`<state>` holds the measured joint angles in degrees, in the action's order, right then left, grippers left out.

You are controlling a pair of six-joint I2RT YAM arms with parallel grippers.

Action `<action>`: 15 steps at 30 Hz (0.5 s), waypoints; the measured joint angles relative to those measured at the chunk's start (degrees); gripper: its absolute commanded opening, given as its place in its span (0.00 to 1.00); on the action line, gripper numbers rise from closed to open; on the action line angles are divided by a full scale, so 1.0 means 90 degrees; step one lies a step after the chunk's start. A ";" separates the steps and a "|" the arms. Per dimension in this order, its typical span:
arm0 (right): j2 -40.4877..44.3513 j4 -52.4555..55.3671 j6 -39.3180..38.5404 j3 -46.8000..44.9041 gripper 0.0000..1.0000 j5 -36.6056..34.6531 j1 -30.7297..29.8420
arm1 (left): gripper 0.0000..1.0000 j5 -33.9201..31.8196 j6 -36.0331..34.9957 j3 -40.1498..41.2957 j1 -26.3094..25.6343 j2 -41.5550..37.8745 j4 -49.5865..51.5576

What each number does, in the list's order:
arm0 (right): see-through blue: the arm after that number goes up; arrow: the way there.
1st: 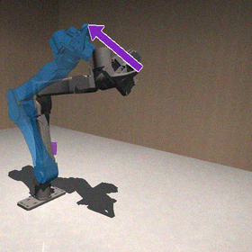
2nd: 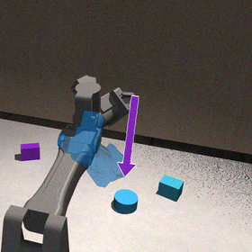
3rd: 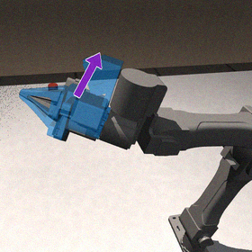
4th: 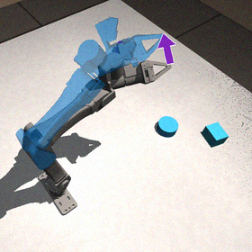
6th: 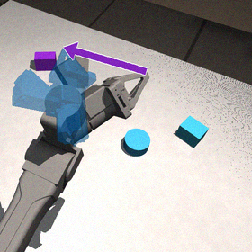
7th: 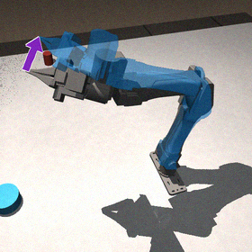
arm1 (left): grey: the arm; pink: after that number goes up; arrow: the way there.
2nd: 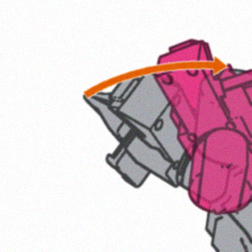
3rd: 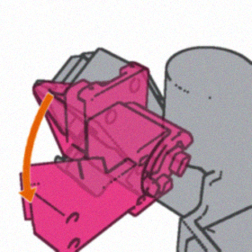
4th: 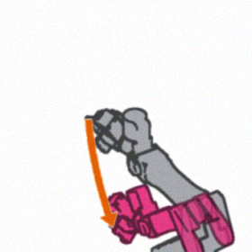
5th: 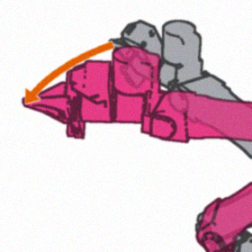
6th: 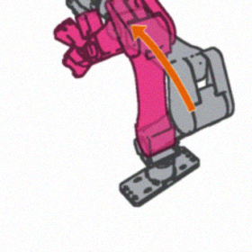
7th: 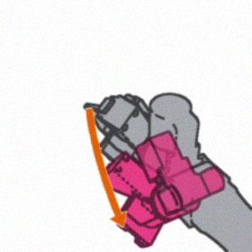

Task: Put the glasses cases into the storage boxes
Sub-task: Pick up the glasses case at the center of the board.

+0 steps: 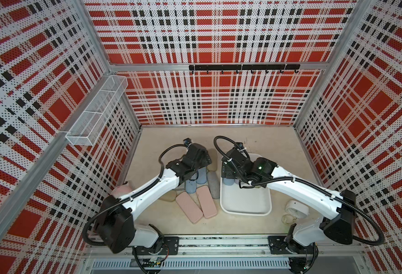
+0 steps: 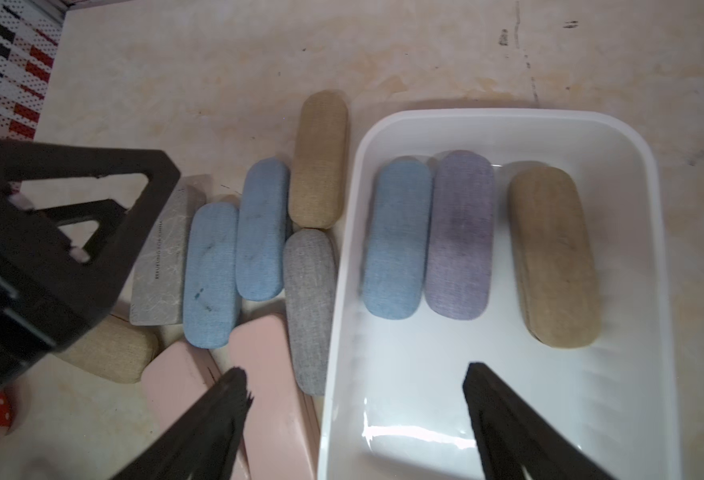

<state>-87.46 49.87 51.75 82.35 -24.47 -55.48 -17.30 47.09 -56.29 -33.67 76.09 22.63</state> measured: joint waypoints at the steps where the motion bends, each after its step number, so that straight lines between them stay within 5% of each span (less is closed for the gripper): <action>1: -0.0194 -0.0119 -0.0073 0.0136 0.85 0.0027 -0.0041 | 0.91 -0.0005 -0.0002 0.0340 0.0233 -0.0299 0.0034; 7: -0.1435 -0.0651 -0.0345 0.1083 0.76 0.0469 -0.0073 | 0.94 0.0189 -0.0163 0.1377 0.1275 -0.1571 0.0350; 15: -0.3118 -0.0527 -0.0527 0.2455 0.71 0.0714 -0.0073 | 0.95 0.0758 -0.0476 0.1909 0.2397 -0.2006 0.0491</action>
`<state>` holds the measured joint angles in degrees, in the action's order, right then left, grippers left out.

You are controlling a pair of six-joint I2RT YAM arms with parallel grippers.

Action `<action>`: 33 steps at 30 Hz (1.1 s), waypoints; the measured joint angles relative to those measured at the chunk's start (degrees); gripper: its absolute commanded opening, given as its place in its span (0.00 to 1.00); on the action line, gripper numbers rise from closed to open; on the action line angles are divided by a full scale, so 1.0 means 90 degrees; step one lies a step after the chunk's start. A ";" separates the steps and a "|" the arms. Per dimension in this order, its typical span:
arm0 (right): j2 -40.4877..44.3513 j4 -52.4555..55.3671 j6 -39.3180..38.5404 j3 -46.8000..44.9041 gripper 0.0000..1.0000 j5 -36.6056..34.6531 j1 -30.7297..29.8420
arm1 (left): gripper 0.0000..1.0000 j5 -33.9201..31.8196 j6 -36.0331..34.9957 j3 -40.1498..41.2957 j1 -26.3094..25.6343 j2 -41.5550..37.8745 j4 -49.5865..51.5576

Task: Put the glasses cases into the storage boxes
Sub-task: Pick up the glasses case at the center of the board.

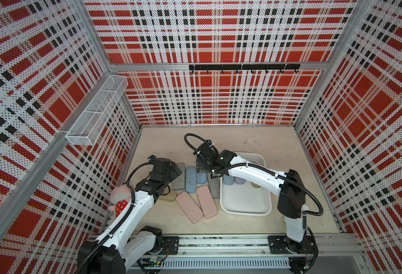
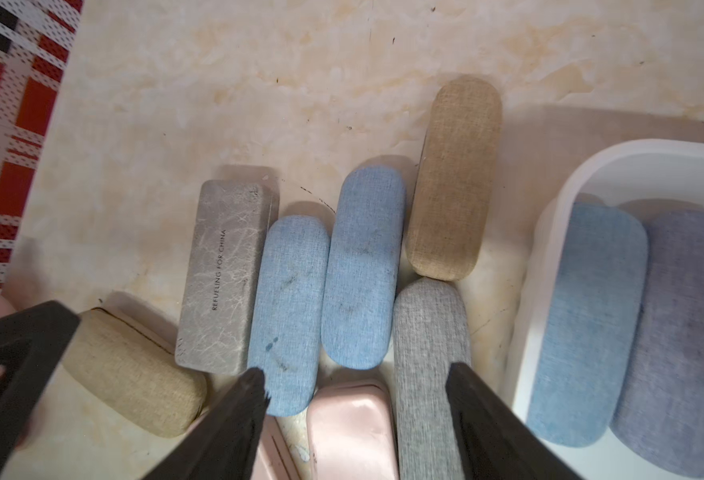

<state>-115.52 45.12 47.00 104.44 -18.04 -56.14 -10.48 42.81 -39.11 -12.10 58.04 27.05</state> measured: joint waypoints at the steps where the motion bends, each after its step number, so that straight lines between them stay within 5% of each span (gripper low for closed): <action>1: -0.0187 0.0053 -0.0012 0.0163 0.71 -0.0024 0.0022 | 0.95 0.0032 -0.0027 0.0007 0.0083 0.0000 0.0019; 16: -0.1591 0.0418 -0.0121 0.1355 0.69 -0.0104 0.1175 | 0.88 0.0228 -0.0151 0.0007 -0.0401 0.0177 -0.0002; 33: -0.2735 0.0952 -0.0102 0.2501 0.73 -0.0192 0.1212 | 0.91 0.0202 -0.0240 0.0097 -0.0566 0.0393 -0.0078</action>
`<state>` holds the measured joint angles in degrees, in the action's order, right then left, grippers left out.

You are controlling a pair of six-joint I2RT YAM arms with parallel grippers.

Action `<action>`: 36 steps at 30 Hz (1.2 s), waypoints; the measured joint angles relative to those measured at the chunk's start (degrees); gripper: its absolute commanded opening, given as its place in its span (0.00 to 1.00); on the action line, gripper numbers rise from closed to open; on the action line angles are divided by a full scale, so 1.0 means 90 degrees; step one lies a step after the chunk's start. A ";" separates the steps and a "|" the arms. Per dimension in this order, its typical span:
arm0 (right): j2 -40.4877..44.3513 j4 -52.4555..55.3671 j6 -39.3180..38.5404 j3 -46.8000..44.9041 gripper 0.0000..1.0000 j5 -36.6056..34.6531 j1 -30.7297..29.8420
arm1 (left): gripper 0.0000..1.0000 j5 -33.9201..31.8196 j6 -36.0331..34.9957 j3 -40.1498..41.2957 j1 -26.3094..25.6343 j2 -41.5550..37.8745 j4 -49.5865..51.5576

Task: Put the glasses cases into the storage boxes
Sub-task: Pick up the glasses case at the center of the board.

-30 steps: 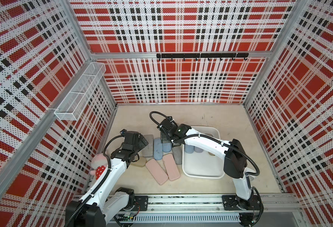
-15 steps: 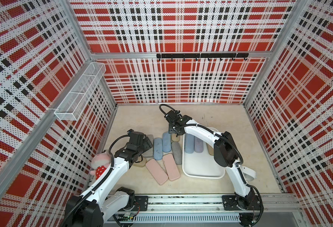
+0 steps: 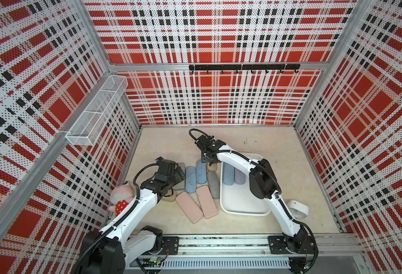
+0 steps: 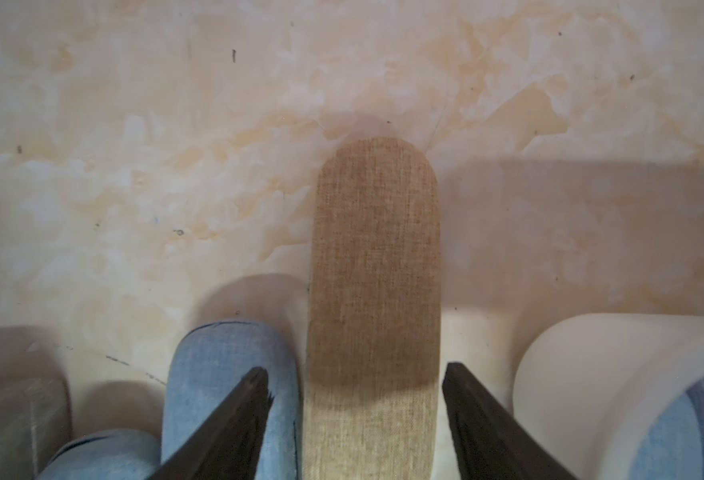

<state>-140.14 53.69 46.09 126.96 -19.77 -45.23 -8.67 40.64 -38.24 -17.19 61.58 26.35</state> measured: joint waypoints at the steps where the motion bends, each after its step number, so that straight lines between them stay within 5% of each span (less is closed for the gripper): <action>1: -0.0027 0.0034 0.0027 0.0000 0.73 -0.0010 0.0000 | 0.91 -0.0015 -0.0002 0.0000 -0.0002 0.0000 0.0000; 20: -0.0425 -0.0121 0.0296 0.0005 0.75 0.0243 0.0134 | 0.93 -0.0126 -0.0097 -0.0036 -0.0002 0.0032 0.0117; 26: -0.0515 -0.0112 0.0236 0.0073 0.63 0.0330 0.0187 | 0.93 -0.0129 -0.0100 -0.0039 -0.0002 0.0034 0.0143; 36: -0.0498 -0.0160 0.0053 0.0080 0.58 0.0398 0.0187 | 0.92 -0.0126 -0.0095 -0.0163 0.0000 0.0034 0.0180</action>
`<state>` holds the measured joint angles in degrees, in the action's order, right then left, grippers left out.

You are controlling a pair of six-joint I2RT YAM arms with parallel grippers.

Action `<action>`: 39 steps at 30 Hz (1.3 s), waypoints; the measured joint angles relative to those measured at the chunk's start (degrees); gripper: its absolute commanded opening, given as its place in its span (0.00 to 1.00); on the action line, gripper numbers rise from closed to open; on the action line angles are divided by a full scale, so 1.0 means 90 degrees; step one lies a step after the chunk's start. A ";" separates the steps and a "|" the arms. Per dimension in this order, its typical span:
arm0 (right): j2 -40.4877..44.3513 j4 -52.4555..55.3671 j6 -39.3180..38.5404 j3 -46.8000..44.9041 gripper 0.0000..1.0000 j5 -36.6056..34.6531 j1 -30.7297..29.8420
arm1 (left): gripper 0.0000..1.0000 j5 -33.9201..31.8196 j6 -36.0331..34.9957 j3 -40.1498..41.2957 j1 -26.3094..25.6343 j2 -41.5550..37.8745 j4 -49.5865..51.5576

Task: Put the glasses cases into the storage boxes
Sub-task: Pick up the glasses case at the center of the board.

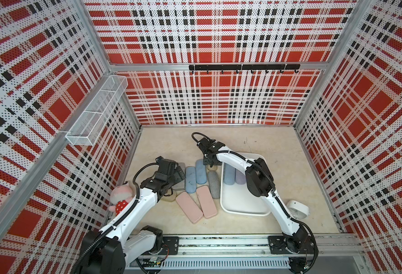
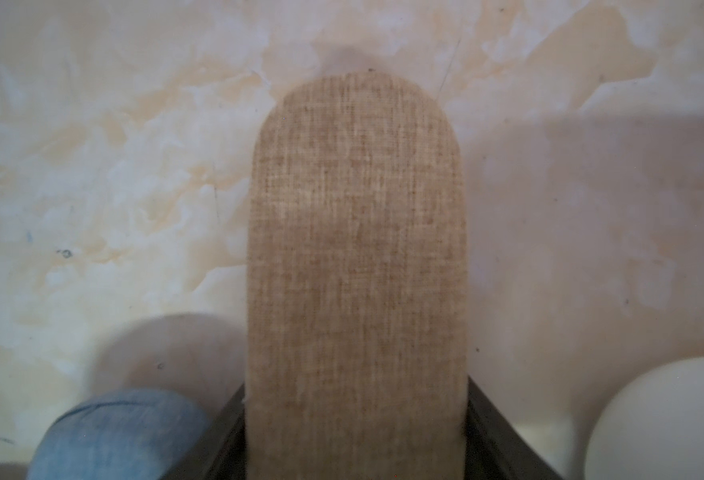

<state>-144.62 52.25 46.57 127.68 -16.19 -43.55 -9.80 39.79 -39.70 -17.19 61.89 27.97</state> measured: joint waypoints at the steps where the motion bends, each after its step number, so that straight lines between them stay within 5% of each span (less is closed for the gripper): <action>1: 0.0015 -0.0015 -0.0034 -0.0002 0.58 0.0034 -0.0005 | 0.92 0.0000 0.0000 -0.0022 -0.0002 0.0000 0.0002; 11: 0.1858 -0.0265 -0.0194 -0.1052 0.58 0.0066 -0.0539 | 0.92 0.0041 0.0002 -0.0165 -0.0024 -0.0092 0.0036; 24: 0.6169 -0.0002 0.0593 -0.5192 0.59 -0.0083 -0.1073 | 0.91 0.0085 0.0097 -0.0546 -0.0619 0.0034 -0.0189; 39: 0.7827 0.0515 0.1319 -0.8327 0.59 0.0818 -0.0590 | 0.90 0.0041 0.0311 -0.0330 -0.1365 0.0294 -0.0580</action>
<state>-74.17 56.88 58.43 52.73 -8.82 -48.86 -9.43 42.59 -42.68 -29.47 64.53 22.74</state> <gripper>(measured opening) 0.636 0.901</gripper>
